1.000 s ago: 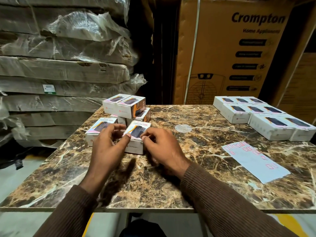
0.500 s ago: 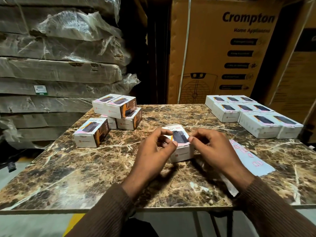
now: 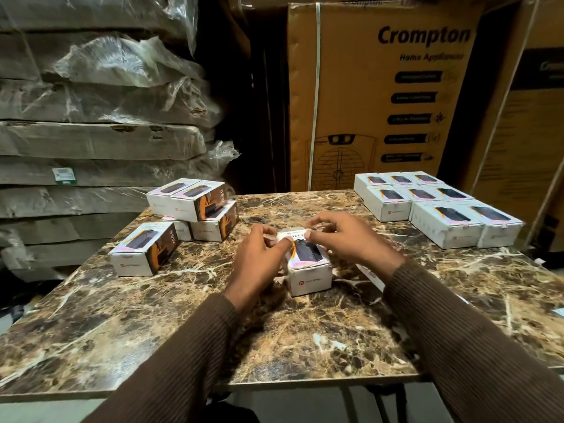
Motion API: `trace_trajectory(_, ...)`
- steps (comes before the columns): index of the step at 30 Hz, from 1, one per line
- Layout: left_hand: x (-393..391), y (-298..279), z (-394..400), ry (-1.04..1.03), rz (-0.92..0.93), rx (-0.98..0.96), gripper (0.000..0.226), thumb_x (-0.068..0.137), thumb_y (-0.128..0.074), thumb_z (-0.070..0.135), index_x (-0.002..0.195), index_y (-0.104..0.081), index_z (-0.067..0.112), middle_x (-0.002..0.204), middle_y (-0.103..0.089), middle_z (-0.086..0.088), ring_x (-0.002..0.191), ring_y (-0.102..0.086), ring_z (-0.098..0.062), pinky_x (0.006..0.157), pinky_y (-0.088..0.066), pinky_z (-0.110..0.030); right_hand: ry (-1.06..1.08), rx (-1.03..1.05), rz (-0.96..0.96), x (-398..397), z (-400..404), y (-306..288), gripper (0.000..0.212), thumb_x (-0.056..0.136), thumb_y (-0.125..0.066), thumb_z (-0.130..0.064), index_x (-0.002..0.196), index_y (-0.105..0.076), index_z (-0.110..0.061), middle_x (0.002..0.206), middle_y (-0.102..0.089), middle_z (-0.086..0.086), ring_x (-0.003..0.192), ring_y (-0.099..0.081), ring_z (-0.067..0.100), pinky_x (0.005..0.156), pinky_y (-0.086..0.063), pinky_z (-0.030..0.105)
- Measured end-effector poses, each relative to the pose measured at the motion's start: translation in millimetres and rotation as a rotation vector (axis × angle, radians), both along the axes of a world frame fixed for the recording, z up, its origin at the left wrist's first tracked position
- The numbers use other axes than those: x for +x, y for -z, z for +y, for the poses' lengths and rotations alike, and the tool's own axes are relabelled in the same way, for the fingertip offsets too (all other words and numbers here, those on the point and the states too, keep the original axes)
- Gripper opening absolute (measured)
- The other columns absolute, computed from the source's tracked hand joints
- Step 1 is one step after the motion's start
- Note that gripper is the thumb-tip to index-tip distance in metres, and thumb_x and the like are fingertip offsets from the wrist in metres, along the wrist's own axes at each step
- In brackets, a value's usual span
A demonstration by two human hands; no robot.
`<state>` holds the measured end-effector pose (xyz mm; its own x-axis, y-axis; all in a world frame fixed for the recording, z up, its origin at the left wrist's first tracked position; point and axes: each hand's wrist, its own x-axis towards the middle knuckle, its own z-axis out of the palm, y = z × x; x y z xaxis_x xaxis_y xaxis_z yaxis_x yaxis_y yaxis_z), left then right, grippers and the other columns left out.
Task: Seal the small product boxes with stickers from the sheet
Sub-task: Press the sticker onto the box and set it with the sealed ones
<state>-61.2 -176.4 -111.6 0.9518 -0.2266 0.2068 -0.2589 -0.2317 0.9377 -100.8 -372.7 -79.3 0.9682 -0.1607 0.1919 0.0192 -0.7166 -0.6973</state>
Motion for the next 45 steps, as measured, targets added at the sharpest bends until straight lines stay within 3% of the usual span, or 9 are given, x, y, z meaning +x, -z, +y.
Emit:
trace_trajectory(4,20.6,-8.0,-18.1,0.029,-0.002,0.027,0.023,0.1,-0.07,0.026,0.117,-0.056,0.024,0.108,-0.067,-0.004,0.097,-0.074,-0.025,0.084,-0.065,-0.052,0.017,0.005,-0.049,13.9,-8.8,0.9,0.025,0.097,-0.073,-0.036,0.121,-0.071,-0.03,0.111,-0.071,-0.007,0.092,-0.066,0.004,0.066,-0.051,0.025)
trace_trajectory(8,42.5,-13.5,-36.6,0.051,-0.061,0.112,0.034,0.095,-0.075,0.031,0.125,-0.057,0.027,0.109,-0.067,-0.001,0.097,-0.072,-0.022,0.083,-0.065,-0.049,0.098,0.056,-0.163,16.2,-20.8,14.3,0.029,0.095,-0.075,-0.033,0.124,-0.07,-0.031,0.12,-0.069,-0.009,0.103,-0.065,0.008,0.081,-0.057,0.033)
trace_trajectory(14,55.3,2.5,-38.7,0.127,-0.141,0.005,0.032,0.095,-0.078,0.033,0.124,-0.066,0.031,0.118,-0.069,0.003,0.108,-0.069,-0.018,0.084,-0.064,-0.044,0.103,0.04,-0.188,16.0,-31.2,13.5,0.05,0.092,-0.08,-0.031,0.138,-0.063,-0.032,0.105,-0.067,-0.011,0.089,-0.063,0.002,0.066,-0.046,0.022)
trace_trajectory(19,51.3,-2.5,-27.5,0.108,-0.272,-0.033,0.039,0.088,-0.084,0.03,0.122,-0.066,0.032,0.121,-0.07,0.008,0.109,-0.068,-0.014,0.087,-0.064,-0.045,0.066,0.056,-0.278,18.0,-28.0,10.7,0.069,0.086,-0.085,-0.029,0.147,-0.055,-0.039,0.119,-0.066,-0.007,0.102,-0.065,0.012,0.088,-0.061,0.044)
trace_trajectory(29,40.2,-7.9,-20.2,0.121,-0.45,-0.09,0.04,0.086,-0.086,0.015,0.119,-0.065,0.024,0.118,-0.069,0.008,0.109,-0.066,-0.008,0.092,-0.058,-0.025,0.036,-0.08,-0.528,5.6,-23.8,9.9,0.032,0.091,-0.075,-0.023,0.121,-0.07,-0.036,0.105,-0.061,-0.008,0.091,-0.061,0.004,0.077,-0.053,0.024)
trace_trajectory(34,31.9,-10.5,-18.4,0.123,-0.463,-0.141,0.02,0.093,-0.081,0.031,0.107,-0.069,0.024,0.108,-0.07,0.006,0.105,-0.067,-0.013,0.09,-0.058,-0.03,-0.016,0.009,-0.606,-2.0,-19.9,7.5,0.006,0.098,-0.069,-0.023,0.1,-0.074,-0.027,0.091,-0.068,-0.008,0.081,-0.061,0.01,0.068,-0.049,0.027)
trace_trajectory(39,26.6,-12.5,-17.4,0.066,-0.591,-0.07,0.017,0.093,-0.08,0.032,0.099,-0.068,0.023,0.103,-0.067,0.007,0.098,-0.063,-0.014,0.079,-0.058,-0.034,-0.035,0.025,-0.643,0.4,-18.6,7.6,0.009,0.099,-0.069,-0.025,0.093,-0.075,-0.021,0.091,-0.063,-0.002,0.083,-0.058,0.011,0.068,-0.046,0.026)
trace_trajectory(42,25.5,-14.9,-17.6,0.019,-0.702,-0.024,0.016,0.092,-0.082,0.03,0.099,-0.07,0.021,0.104,-0.064,0.009,0.1,-0.061,-0.009,0.078,-0.052,-0.026,-0.042,0.176,-0.641,2.5,-21.1,7.0,0.013,0.099,-0.067,-0.024,0.096,-0.078,-0.019,0.103,-0.065,0.0,0.094,-0.061,0.009,0.078,-0.05,0.022)
trace_trajectory(45,22.0,-18.3,-18.2,-0.004,-0.824,0.051,0.012,0.091,-0.082,0.022,0.097,-0.073,0.017,0.101,-0.06,0.006,0.097,-0.057,-0.006,0.079,-0.043,-0.014,-0.05,0.309,-0.555,7.9,-25.8,9.8,0.018,0.101,-0.063,-0.025,0.104,-0.08,-0.021,0.111,-0.074,-0.004,0.109,-0.067,0.011,0.096,-0.057,0.042)
